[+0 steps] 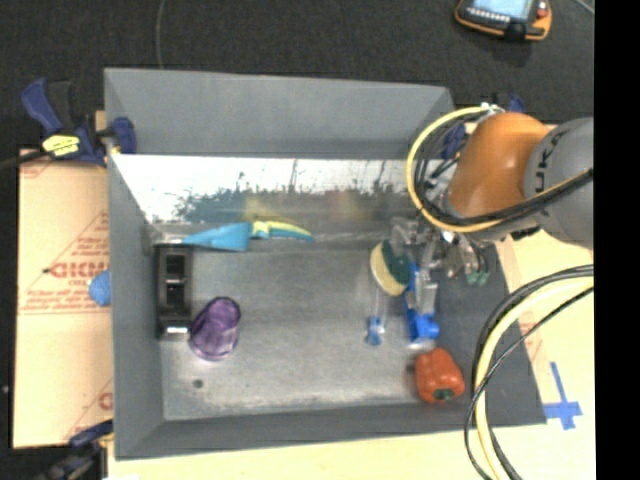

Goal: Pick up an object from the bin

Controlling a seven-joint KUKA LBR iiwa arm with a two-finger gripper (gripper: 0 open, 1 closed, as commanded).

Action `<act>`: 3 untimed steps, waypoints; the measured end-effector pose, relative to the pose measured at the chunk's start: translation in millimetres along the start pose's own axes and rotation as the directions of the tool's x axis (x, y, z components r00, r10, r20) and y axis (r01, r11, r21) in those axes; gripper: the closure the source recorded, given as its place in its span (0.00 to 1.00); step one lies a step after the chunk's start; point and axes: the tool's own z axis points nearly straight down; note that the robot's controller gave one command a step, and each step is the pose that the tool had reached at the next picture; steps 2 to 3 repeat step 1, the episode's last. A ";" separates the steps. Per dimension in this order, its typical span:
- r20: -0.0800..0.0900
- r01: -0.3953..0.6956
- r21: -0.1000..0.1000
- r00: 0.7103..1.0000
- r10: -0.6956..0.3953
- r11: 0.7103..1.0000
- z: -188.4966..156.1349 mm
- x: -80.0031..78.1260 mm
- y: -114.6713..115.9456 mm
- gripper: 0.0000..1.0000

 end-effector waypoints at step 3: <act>0.023 0.122 0.001 0.992 -0.122 0.993 -9.0 -7.3 -6.3 1.00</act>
Offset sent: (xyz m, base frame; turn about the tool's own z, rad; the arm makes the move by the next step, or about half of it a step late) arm 0.0000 0.0000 0.0000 0.0000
